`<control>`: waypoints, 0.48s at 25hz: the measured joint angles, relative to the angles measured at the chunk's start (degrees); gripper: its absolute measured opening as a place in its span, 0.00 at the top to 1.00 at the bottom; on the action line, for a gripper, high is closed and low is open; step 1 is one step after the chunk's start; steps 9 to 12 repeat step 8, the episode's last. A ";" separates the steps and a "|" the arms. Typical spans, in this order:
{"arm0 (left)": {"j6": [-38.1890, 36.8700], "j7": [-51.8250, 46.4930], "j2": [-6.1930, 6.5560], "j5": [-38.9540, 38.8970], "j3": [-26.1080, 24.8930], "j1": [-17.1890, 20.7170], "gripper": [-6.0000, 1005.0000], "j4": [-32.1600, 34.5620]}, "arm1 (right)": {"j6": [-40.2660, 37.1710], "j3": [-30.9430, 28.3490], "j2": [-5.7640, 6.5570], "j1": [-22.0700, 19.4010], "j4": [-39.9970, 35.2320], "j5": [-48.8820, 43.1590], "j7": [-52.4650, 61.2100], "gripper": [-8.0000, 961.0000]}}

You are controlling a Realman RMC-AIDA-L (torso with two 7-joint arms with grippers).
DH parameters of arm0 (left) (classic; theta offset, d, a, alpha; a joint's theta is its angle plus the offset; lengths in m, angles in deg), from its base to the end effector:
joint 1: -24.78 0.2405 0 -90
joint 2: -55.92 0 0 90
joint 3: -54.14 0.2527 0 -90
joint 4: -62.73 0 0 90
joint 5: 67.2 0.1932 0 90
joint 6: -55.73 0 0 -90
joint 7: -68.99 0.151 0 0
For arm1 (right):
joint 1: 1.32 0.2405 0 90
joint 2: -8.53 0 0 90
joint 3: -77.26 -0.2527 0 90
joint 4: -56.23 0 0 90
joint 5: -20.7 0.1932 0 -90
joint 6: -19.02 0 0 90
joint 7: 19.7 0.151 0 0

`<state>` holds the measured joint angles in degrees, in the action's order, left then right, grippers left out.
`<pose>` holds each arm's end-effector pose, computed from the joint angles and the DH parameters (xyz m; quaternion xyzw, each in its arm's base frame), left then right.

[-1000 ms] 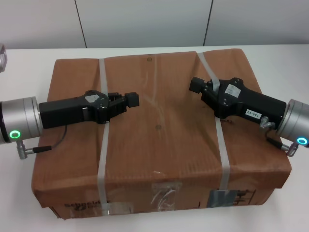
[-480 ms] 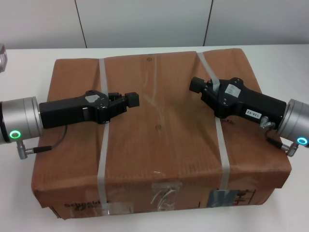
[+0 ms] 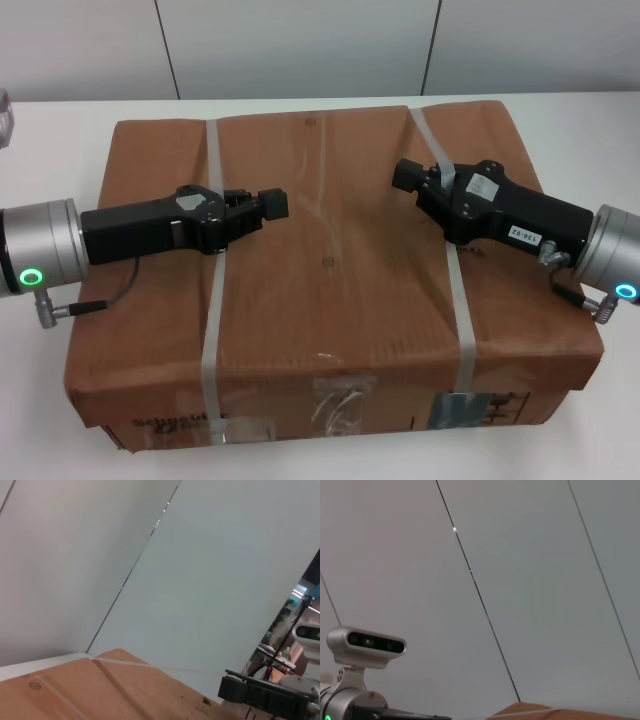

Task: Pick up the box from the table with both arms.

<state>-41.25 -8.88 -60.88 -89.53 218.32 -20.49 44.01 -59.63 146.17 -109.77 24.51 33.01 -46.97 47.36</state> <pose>-0.2192 0.3283 -0.0189 -0.8887 -0.3082 -0.3357 0.0504 0.2337 0.3126 -0.0342 -0.8656 0.2546 0.3904 0.1831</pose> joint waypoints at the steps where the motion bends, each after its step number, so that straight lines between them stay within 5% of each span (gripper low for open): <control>1: 0.00 0.00 0.00 0.00 0.00 0.00 0.93 0.00 | 0.00 0.00 0.00 0.00 0.00 0.00 0.00 0.99; 12: 0.00 0.00 0.00 -0.05 0.00 0.00 0.93 0.00 | 0.00 0.00 0.00 0.00 0.00 0.00 0.00 0.99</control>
